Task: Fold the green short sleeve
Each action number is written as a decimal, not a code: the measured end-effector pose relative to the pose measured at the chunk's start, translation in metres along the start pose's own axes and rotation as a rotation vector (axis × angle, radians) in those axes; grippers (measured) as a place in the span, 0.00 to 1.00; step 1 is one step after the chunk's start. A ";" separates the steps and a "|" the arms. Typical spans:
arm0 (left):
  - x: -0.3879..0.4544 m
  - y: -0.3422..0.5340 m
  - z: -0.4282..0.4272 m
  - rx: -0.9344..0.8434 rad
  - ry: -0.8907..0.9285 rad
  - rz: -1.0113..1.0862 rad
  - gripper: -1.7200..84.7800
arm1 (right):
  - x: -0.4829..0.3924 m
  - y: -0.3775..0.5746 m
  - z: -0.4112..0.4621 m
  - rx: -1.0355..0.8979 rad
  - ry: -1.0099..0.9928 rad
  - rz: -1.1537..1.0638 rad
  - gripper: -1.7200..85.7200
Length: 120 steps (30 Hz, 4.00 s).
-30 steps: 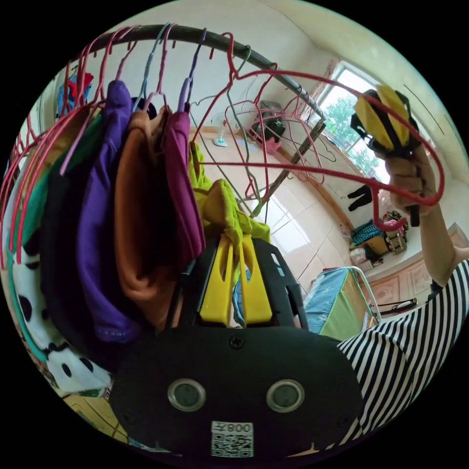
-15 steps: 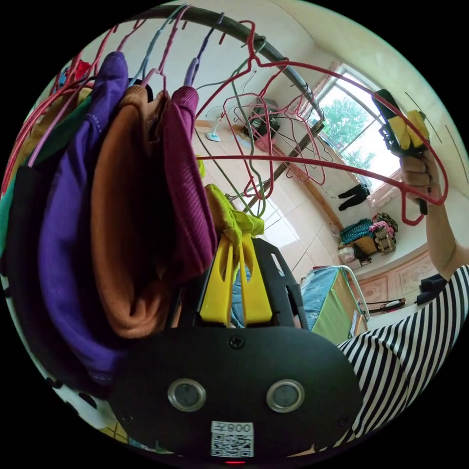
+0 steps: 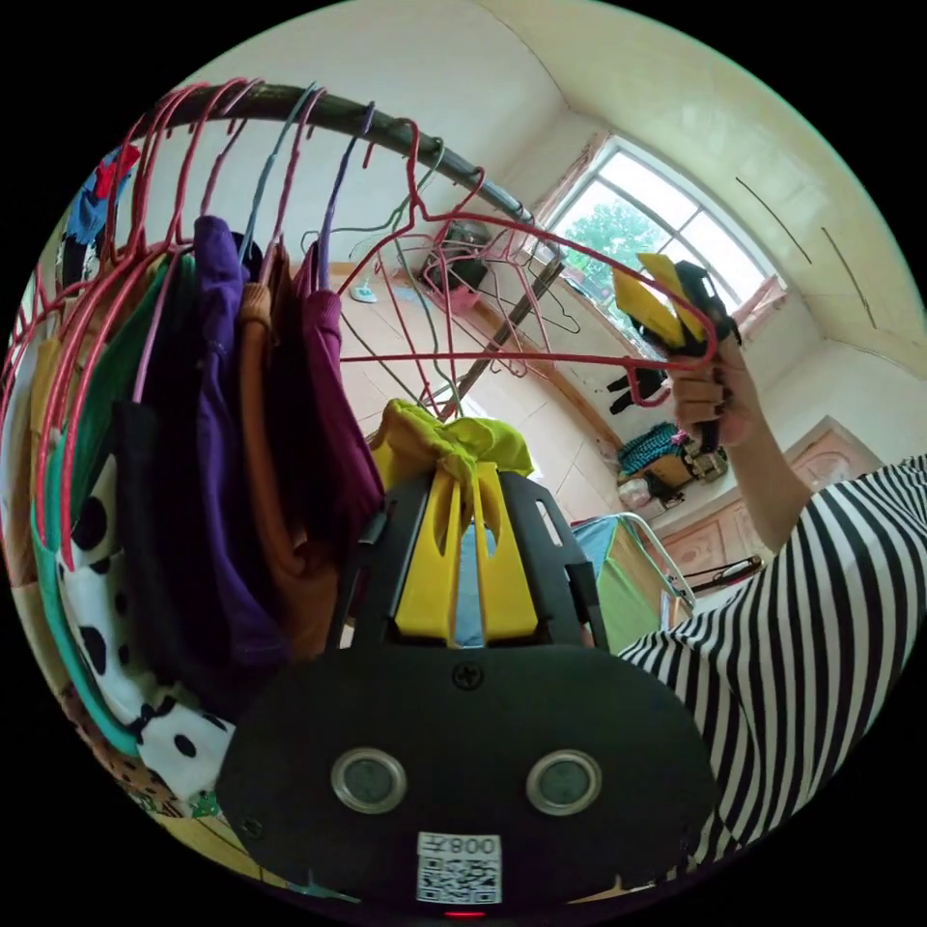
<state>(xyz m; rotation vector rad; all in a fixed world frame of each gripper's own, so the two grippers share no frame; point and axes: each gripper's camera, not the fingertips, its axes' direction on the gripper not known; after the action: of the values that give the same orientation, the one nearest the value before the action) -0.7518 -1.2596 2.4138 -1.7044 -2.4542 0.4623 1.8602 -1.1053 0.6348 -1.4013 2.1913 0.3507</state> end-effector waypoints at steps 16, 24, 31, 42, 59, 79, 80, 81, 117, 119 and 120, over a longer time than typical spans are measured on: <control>0.114 -0.064 -0.051 -0.041 0.218 0.345 0.05 | 0.023 0.223 -0.123 0.402 -0.036 0.154 0.02; 0.255 -0.116 -0.038 -0.034 0.462 0.695 0.05 | 0.016 0.346 -0.127 0.403 0.079 0.222 0.02; 0.394 -0.153 0.020 -0.112 0.686 0.939 0.05 | -0.029 0.443 -0.163 0.541 0.155 0.147 0.02; 0.611 -0.144 0.126 -0.376 1.065 1.333 0.05 | -0.077 0.605 -0.217 0.966 0.311 0.204 0.02; 0.816 -0.117 0.290 -0.782 1.521 1.620 0.05 | -0.093 0.755 -0.233 1.363 0.496 0.421 0.02; 0.966 0.000 0.285 -0.941 1.724 1.968 0.05 | -0.116 0.916 -0.236 1.653 0.649 0.406 0.02; 0.972 0.010 0.279 -0.937 1.714 2.005 0.05 | -0.112 0.916 -0.242 1.642 0.645 0.412 0.02; 0.975 0.014 0.275 -0.934 1.705 2.025 0.05 | -0.107 0.915 -0.250 1.617 0.641 0.394 0.02; 1.060 0.144 0.328 -1.221 1.754 2.159 0.06 | -0.019 1.223 -0.196 1.813 0.123 0.357 0.03; 1.061 0.136 0.341 -1.211 1.747 2.130 0.06 | -0.044 1.234 -0.185 1.897 0.199 0.294 0.02; 1.061 0.133 0.344 -1.209 1.747 2.121 0.06 | -0.061 1.242 -0.175 1.947 0.243 0.263 0.02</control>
<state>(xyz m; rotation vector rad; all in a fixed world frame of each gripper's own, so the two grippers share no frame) -1.1062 -0.2926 1.9654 -2.0867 0.9045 -1.7324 0.7149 -0.6028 0.7458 0.0081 1.5520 -1.5144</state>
